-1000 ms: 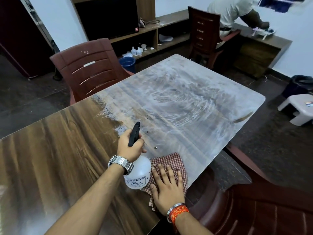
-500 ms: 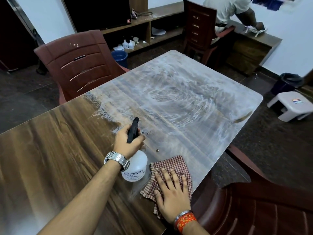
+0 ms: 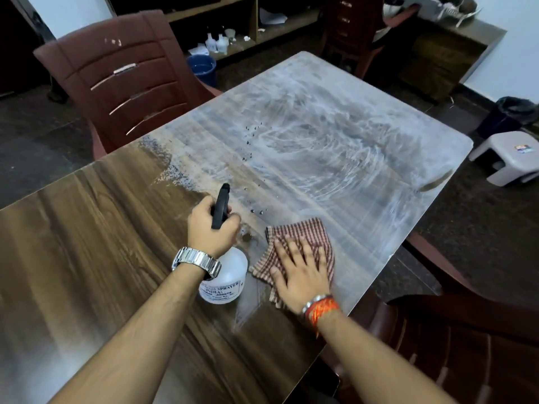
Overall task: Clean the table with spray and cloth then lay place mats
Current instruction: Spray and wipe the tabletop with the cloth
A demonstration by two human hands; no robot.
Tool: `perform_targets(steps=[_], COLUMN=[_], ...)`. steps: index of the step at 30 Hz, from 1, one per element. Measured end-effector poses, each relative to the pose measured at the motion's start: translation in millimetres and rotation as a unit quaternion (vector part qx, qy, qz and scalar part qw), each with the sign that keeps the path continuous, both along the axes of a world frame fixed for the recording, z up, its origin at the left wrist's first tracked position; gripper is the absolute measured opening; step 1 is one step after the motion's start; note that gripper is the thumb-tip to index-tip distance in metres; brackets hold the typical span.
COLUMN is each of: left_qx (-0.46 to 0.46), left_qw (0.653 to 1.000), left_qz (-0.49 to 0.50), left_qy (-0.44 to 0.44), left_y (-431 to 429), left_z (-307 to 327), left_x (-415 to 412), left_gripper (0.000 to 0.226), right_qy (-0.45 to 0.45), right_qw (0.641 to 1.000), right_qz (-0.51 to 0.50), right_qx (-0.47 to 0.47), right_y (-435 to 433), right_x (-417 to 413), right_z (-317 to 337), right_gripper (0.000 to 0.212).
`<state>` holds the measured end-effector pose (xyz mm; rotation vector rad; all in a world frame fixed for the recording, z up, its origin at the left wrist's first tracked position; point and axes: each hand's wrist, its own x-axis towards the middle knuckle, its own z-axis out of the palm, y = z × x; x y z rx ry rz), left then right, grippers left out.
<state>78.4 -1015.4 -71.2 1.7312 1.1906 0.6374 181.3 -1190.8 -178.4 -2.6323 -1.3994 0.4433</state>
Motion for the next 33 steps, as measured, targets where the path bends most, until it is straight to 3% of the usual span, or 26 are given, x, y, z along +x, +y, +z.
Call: perform_targets(steps=[4, 11, 13, 16, 18, 20, 21, 23, 25, 26, 28, 30, 32, 33], left_qx=[0.017, -0.033, -0.032, -0.040, -0.039, -0.042, -0.047, -0.055, -0.055, -0.053, -0.044, -0.035, -0.016, -0.010], left_qw=[1.000, 0.999, 0.998, 0.996, 0.994, 0.994, 0.992, 0.985, 0.976, 0.971, 0.962, 0.959, 0.964, 0.966], left_qz=[-0.002, -0.006, -0.018, -0.040, -0.048, -0.022, 0.001, 0.055, 0.105, 0.125, 0.160, 0.169, 0.167, 0.167], left_qy=[0.013, -0.039, -0.041, -0.066, -0.084, -0.102, -0.116, -0.153, -0.185, -0.196, -0.215, -0.226, -0.207, -0.198], left_y=[13, 28, 24, 11, 4, 4, 6, 14, 27, 37, 58, 77, 89, 93], left_z=[-4, -11, -12, -14, -16, -16, -17, -17, -16, -17, -17, -14, -9, -7], left_x=[-5, -14, -19, -28, -37, -46, -50, -57, -64, -68, -74, -77, -78, -79], left_gripper=[0.022, 0.026, 0.029, 0.036, 0.040, 0.038, 0.034, 0.018, 0.011, 0.011, 0.015, 0.028, 0.024, 0.019], right_qy=[-0.020, -0.021, -0.026, -0.021, -0.010, -0.057, -0.072, -0.071, -0.031, -0.027, -0.042, -0.035, -0.030, -0.032], right_qw=[0.999, 0.993, 0.998, 0.984, 0.959, 0.952, 0.970, 0.996, 0.962, 0.959, 0.990, 0.990, 0.923, 0.897], right_qz=[0.026, -0.118, -0.052, 0.177, 0.279, 0.298, 0.231, -0.044, -0.271, -0.279, -0.135, 0.135, 0.385, 0.440], right_qx=[-0.006, -0.002, -0.001, 0.017, 0.055, 0.044, 0.026, -0.007, -0.018, -0.031, -0.016, 0.013, 0.004, 0.009], right_y=[43, 104, 107, 97, 93, 108, 120, 145, 177, 197, 235, 260, 264, 266], right_x=[43, 34, 6, -30, -10, 45, 78, 133, 142, 126, 69, -3, -41, -34], right_z=[-4, -7, -4, -5, -7, -16, -18, -15, -6, -5, -9, -9, -6, -6], right_gripper=[0.061, 0.063, 0.063, 0.057, 0.053, 0.056, 0.059, 0.064, 0.067, 0.067, 0.064, 0.061, 0.059, 0.059])
